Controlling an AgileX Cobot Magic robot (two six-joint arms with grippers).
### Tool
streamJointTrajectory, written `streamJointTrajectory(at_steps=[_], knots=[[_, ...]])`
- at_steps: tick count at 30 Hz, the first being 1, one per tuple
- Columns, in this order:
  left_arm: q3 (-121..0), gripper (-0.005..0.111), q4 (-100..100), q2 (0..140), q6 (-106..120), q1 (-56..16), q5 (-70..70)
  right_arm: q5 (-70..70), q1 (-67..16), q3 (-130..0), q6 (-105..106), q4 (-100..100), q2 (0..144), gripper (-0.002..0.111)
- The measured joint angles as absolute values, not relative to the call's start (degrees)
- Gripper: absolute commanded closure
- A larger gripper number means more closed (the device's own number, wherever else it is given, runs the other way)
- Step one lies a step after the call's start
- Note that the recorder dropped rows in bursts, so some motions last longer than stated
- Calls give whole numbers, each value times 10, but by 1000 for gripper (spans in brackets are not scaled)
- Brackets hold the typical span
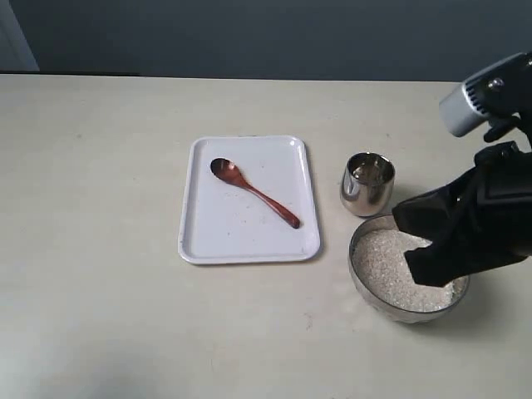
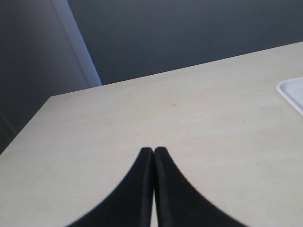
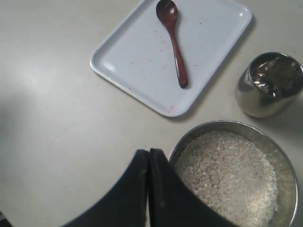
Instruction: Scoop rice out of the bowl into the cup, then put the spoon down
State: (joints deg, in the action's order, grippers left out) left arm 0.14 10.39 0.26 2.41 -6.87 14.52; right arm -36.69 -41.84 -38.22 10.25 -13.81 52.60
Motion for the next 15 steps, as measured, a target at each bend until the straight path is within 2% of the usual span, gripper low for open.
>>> streamJointTrajectory(at_steps=[7,15], knots=[[1,106,104,3,24,-69,145,-363,-400,-382,109,-126,506,108],[1,106,104,3,24,-69,145,-240,-198,-299,115,-161,394,108]])
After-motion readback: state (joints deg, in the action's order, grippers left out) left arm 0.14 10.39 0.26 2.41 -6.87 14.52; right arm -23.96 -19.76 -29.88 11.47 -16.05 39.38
